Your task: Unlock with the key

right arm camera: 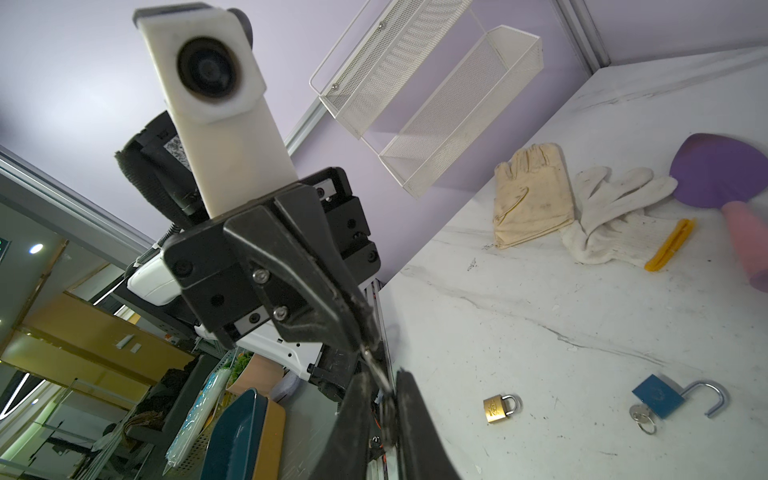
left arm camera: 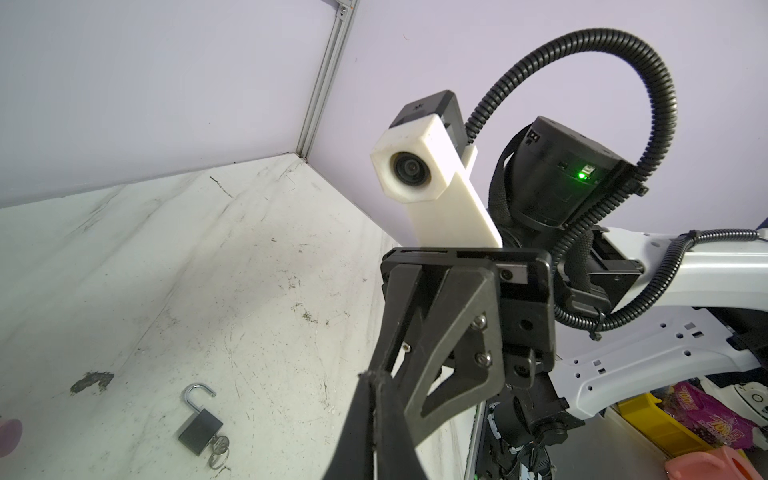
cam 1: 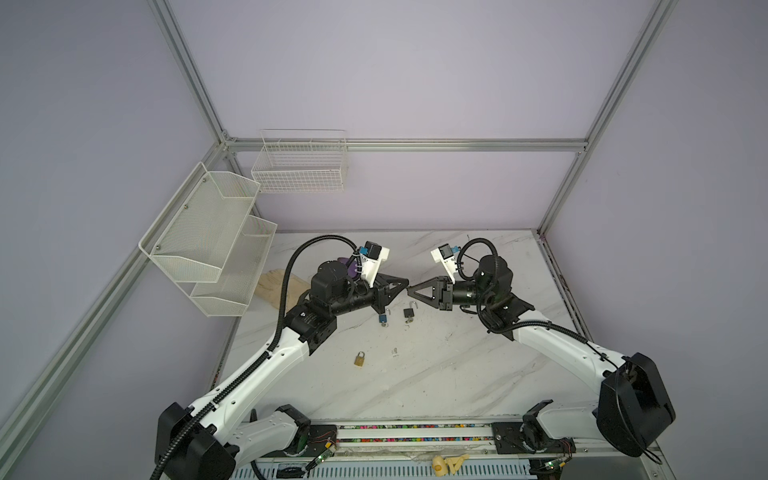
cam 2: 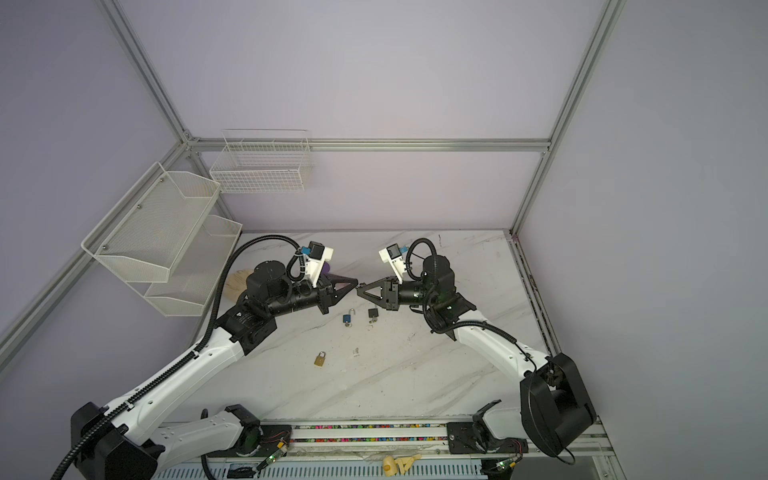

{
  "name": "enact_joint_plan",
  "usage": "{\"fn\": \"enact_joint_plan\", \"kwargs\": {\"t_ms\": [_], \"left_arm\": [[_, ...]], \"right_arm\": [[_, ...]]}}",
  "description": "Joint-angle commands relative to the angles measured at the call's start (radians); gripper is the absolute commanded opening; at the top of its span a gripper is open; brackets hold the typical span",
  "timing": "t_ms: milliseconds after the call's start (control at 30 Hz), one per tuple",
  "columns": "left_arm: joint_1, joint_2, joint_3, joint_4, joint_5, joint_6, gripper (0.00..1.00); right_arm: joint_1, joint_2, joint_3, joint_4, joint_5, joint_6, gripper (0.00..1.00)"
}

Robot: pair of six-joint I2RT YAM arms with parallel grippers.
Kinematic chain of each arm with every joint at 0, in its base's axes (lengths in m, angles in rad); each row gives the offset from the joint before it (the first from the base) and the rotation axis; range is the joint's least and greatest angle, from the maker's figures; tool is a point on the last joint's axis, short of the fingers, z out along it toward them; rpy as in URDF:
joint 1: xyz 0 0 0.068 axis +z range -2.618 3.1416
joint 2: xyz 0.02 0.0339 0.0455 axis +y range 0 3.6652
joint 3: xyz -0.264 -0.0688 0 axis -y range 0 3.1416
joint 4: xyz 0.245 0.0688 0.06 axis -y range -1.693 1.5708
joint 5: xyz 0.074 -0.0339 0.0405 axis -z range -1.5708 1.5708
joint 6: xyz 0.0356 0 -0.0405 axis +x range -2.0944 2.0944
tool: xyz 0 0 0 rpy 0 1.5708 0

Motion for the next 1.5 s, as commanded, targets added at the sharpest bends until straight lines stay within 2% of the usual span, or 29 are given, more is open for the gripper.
{"fn": "enact_joint_plan", "kwargs": {"t_ms": [0,167,700,867,1067,1133,1233,1300,1367,1467], "left_arm": [[0.006,-0.010,0.095,0.028,0.021,0.008,0.00],[0.006,-0.007,0.096,0.033,0.026,0.005,0.00],[0.009,-0.006,0.095,0.035,0.020,0.005,0.00],[0.008,-0.006,0.090,0.036,0.017,0.005,0.00],[0.011,-0.015,0.095,0.026,-0.014,-0.007,0.00],[0.012,-0.016,0.091,0.038,-0.027,-0.037,0.09],[0.015,-0.016,0.098,0.047,-0.010,-0.060,0.33],[0.016,-0.033,0.093,0.036,-0.030,-0.065,0.41],[0.017,-0.055,0.080,0.009,-0.074,-0.079,0.49],[0.017,-0.086,0.083,-0.138,-0.185,-0.093,0.59]], "right_arm": [[-0.004,0.000,0.021,0.064,-0.031,0.016,0.19],[-0.004,0.005,0.020,0.079,-0.034,0.026,0.20],[-0.004,-0.003,0.017,0.087,-0.032,0.031,0.07],[-0.004,-0.013,0.017,0.089,-0.027,0.028,0.00],[-0.004,-0.026,0.016,0.084,-0.017,0.017,0.00],[-0.003,-0.036,0.009,0.081,-0.013,0.007,0.00],[-0.005,-0.047,0.000,0.056,0.026,0.005,0.00],[-0.005,-0.053,0.009,0.010,0.043,-0.015,0.00],[-0.005,-0.066,0.023,-0.098,0.116,-0.067,0.00],[-0.005,-0.081,0.045,-0.298,0.280,-0.157,0.00]]}}
